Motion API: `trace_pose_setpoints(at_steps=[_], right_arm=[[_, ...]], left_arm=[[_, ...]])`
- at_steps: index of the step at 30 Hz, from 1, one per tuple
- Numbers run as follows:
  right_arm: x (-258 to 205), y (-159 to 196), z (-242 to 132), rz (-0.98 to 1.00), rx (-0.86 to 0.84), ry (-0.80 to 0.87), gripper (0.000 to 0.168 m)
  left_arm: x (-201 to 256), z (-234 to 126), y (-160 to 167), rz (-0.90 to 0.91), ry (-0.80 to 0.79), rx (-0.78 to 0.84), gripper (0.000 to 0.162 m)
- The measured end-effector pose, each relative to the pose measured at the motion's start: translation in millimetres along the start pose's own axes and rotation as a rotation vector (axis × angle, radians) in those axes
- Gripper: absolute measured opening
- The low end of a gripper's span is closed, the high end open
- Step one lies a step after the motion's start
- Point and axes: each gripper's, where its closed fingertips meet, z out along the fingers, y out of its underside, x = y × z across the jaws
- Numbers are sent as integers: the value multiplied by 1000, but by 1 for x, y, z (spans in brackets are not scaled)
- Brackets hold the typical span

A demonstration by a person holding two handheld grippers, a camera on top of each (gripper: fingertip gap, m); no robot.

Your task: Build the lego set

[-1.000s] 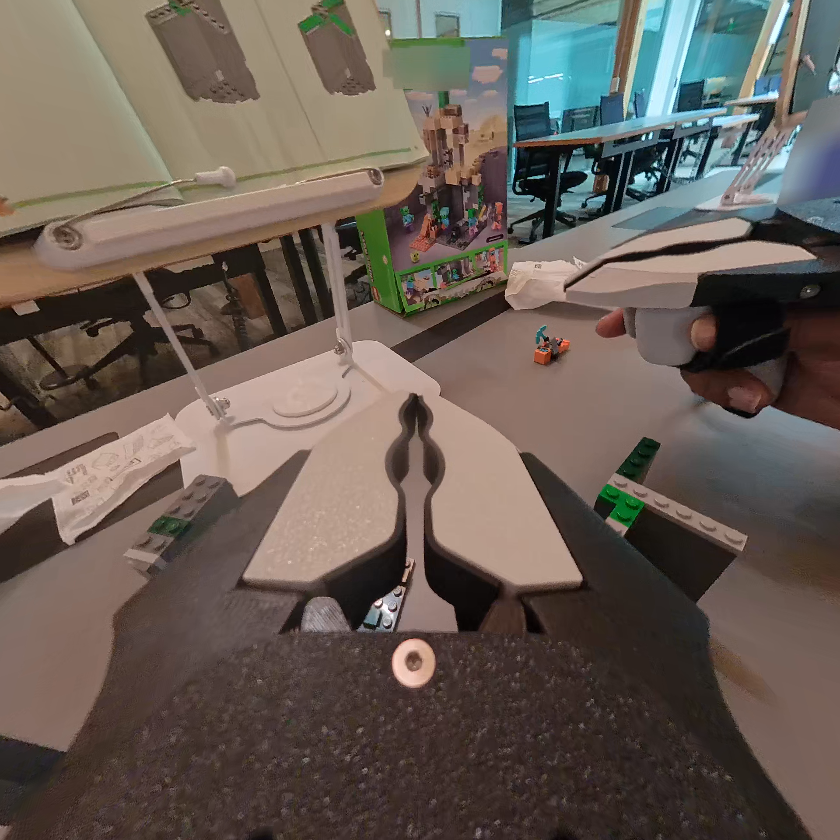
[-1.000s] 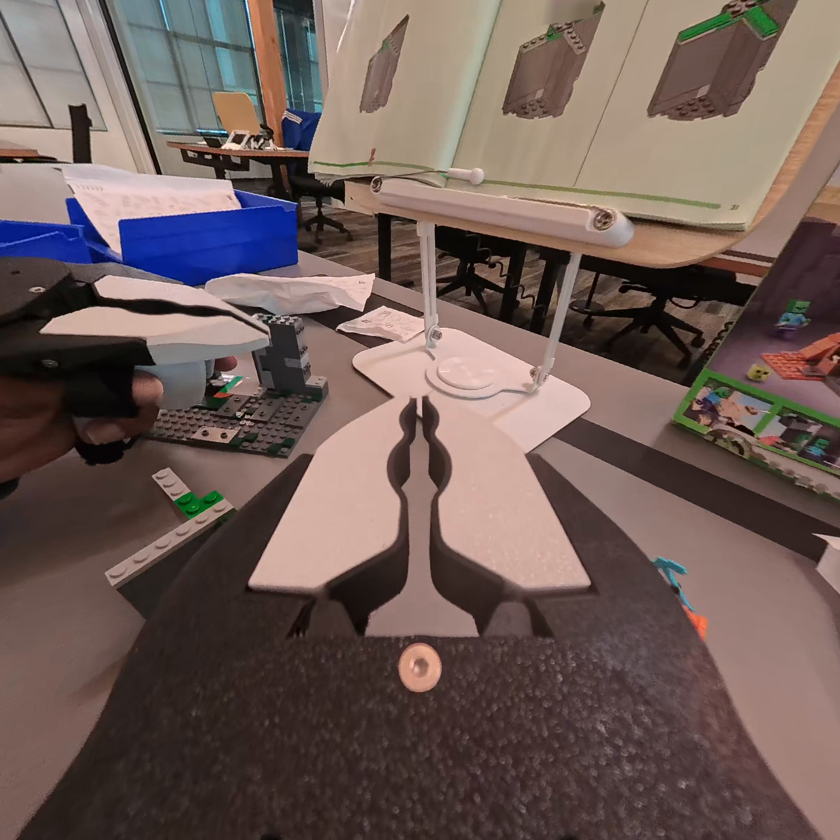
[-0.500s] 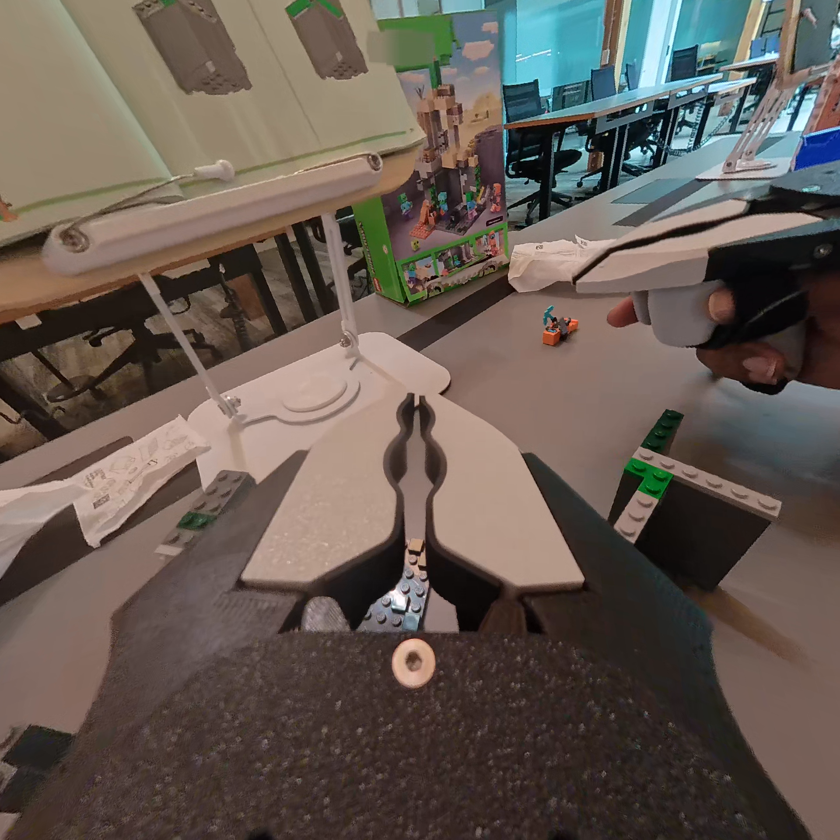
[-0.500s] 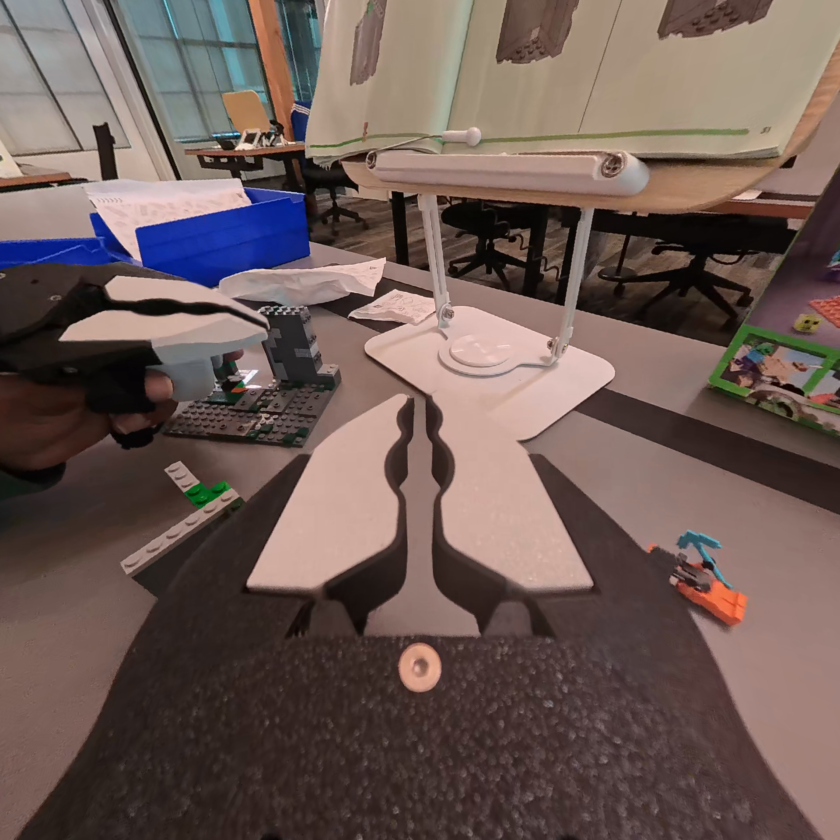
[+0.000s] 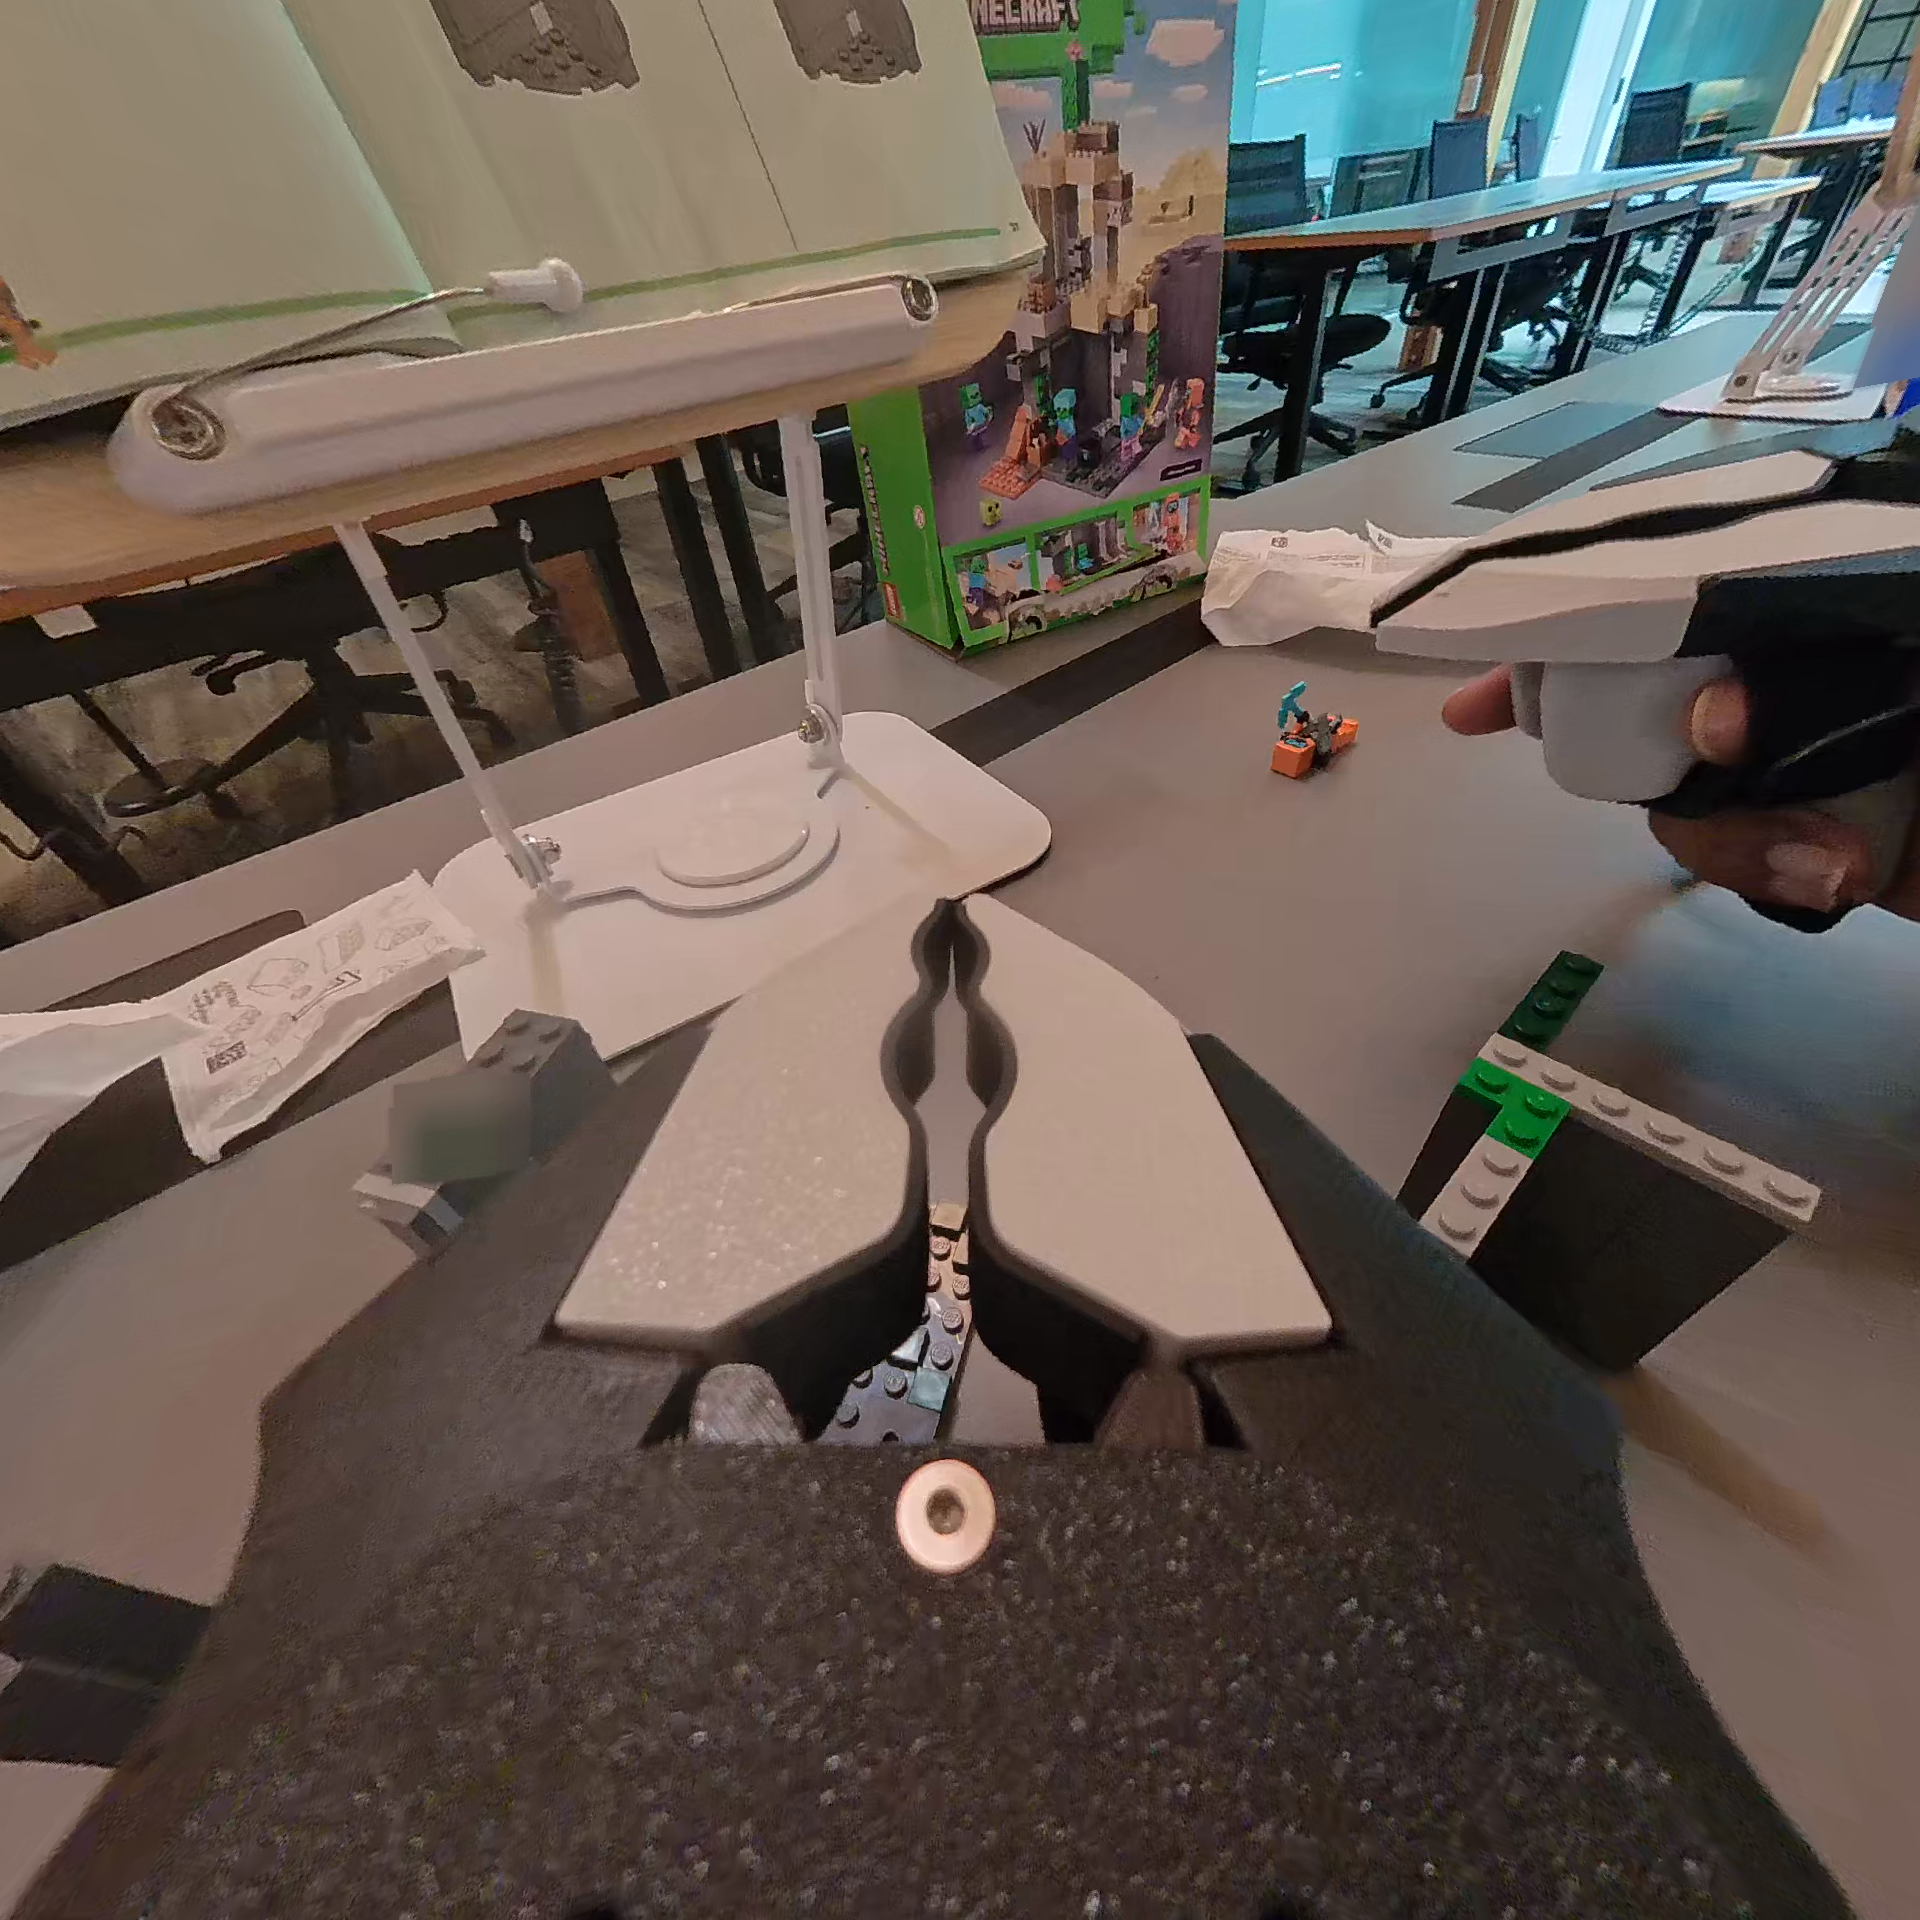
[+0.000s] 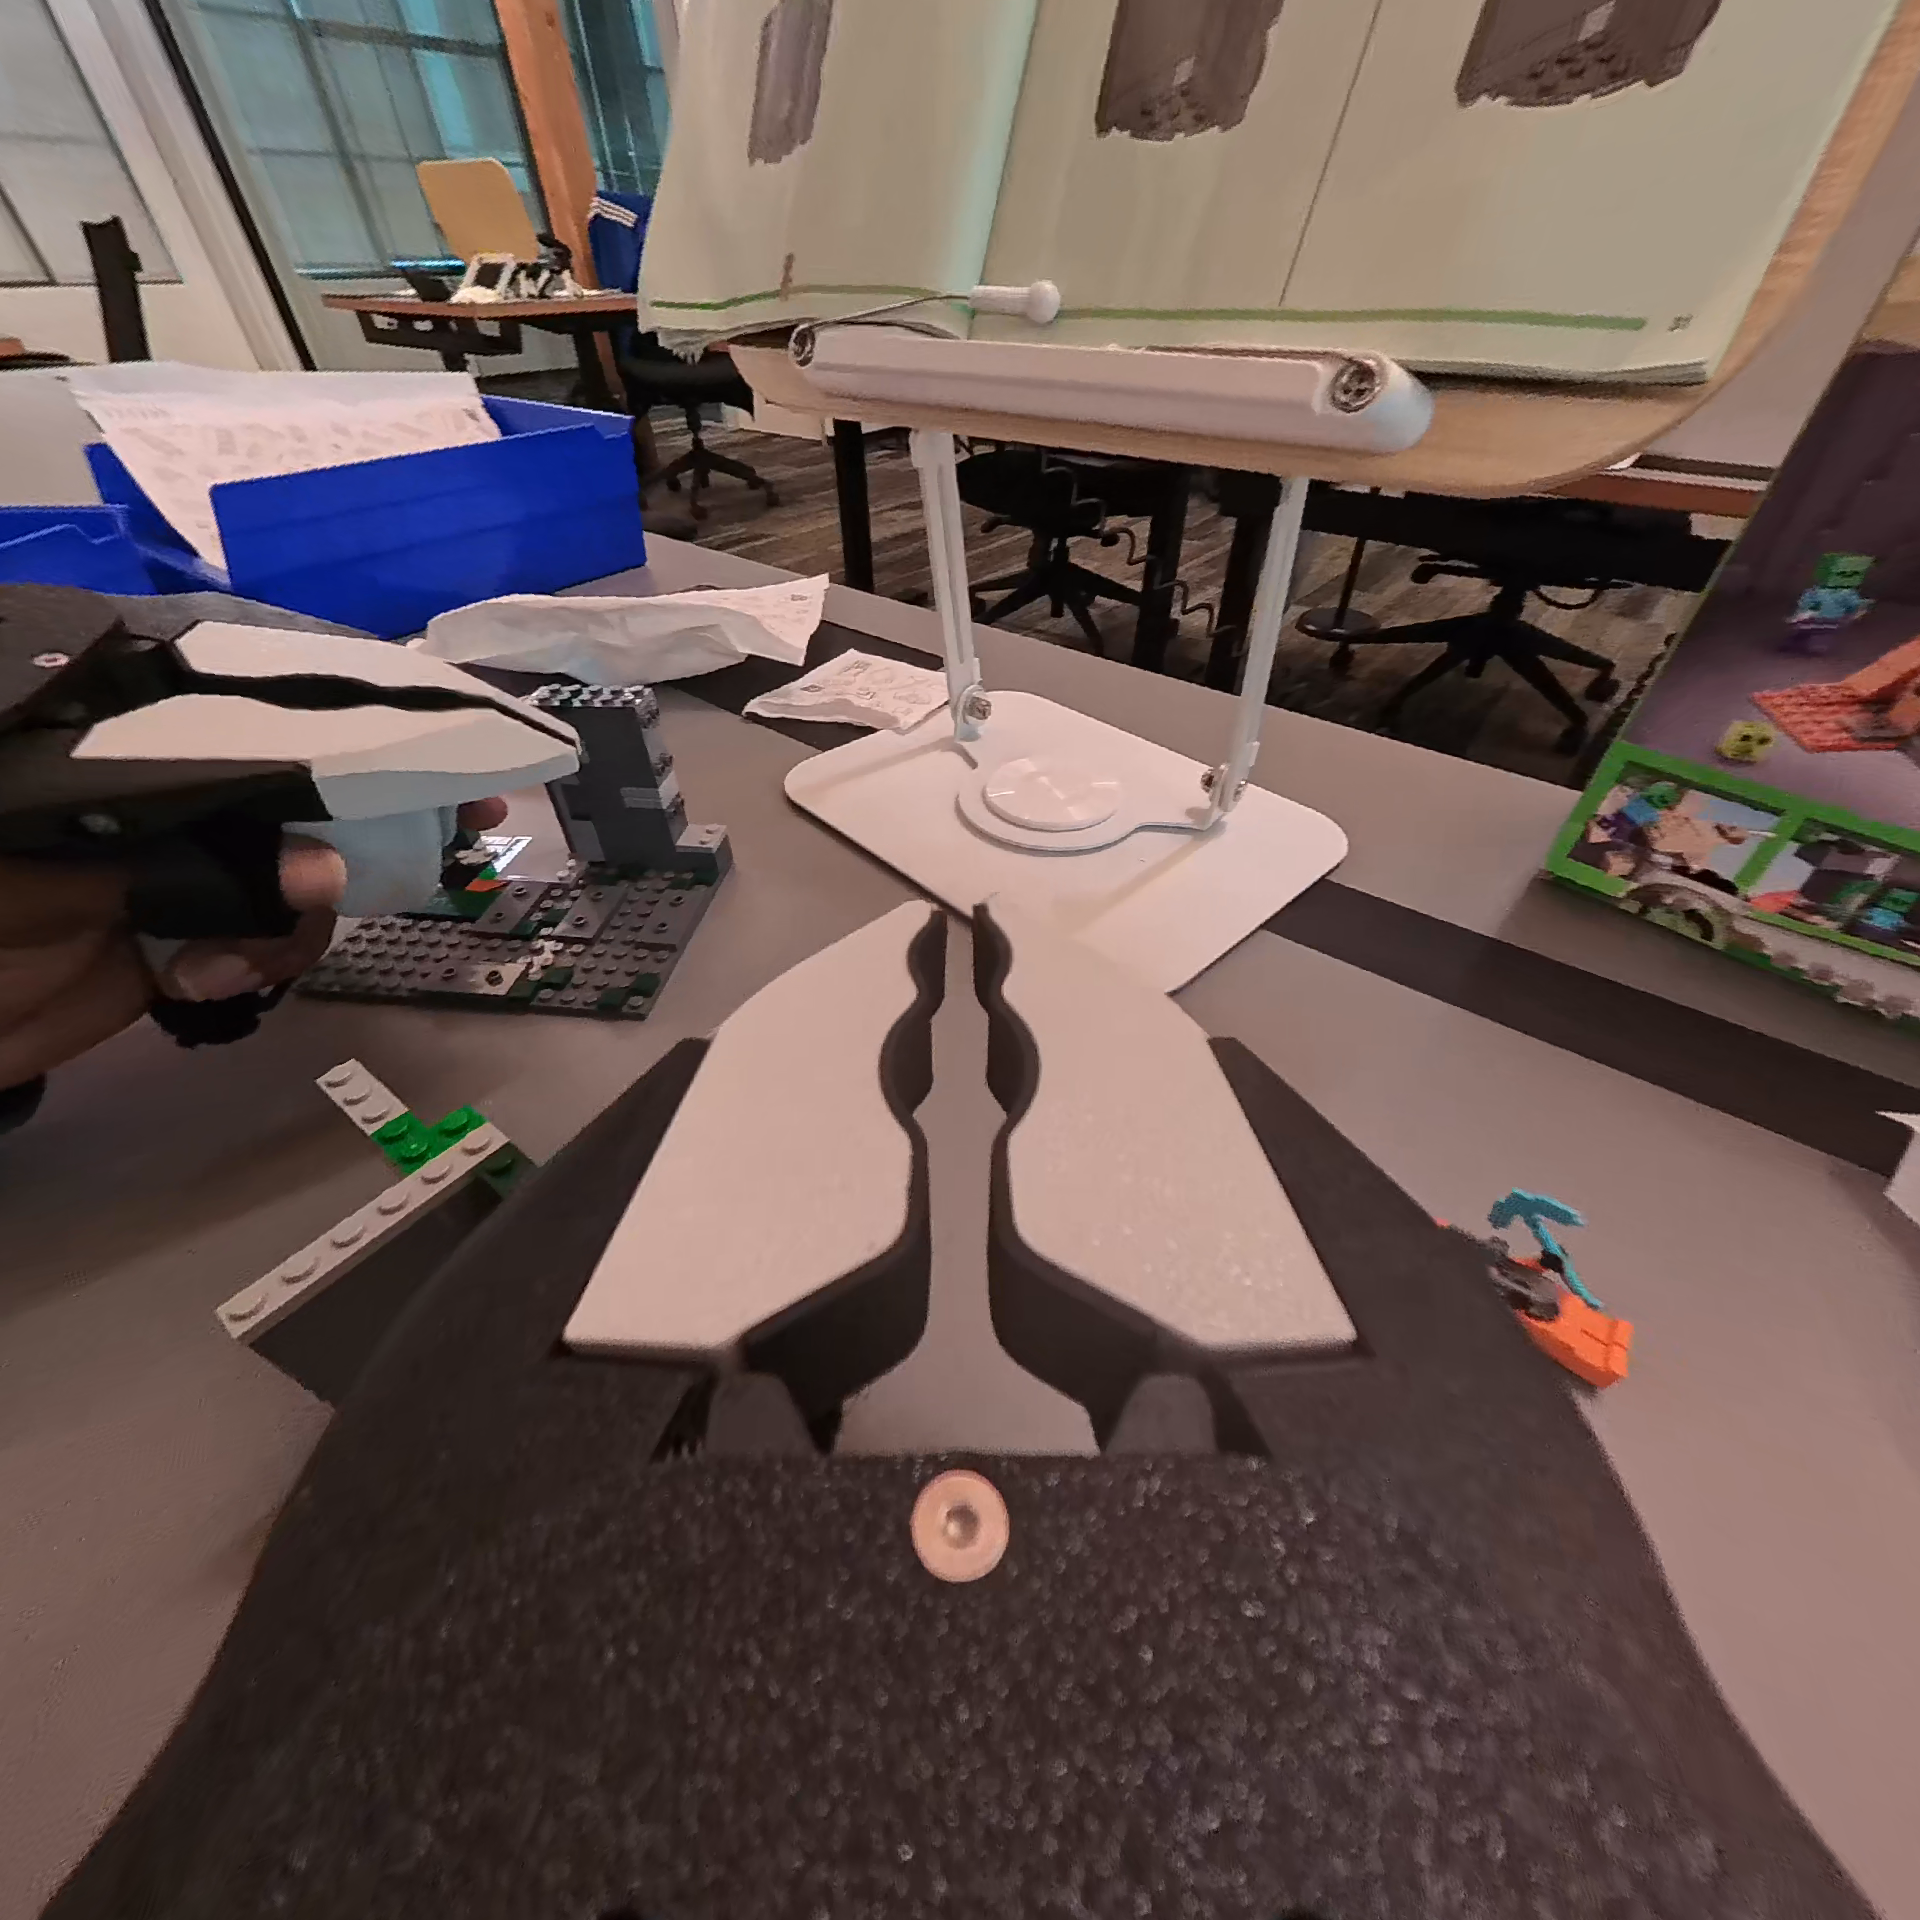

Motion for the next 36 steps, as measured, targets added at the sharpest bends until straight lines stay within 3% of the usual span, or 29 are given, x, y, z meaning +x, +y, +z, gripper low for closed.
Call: trace_pose_setpoints(at_steps=[14, 22, 32, 36], right_arm=[[-1, -10, -3, -46, 32, 32, 5], [1, -36, -8, -60, 90, 107, 0], [7, -145, 17, -184, 155, 188, 0], [7, -172, 33, -167, 141, 156, 2]], left_arm=[[-9, -11, -20, -14, -83, 61, 0], [-16, -18, -48, -26, -139, 102, 0], [-36, -15, -138, 4, -194, 219, 0], [-42, -6, -162, -10, -172, 202, 0]])
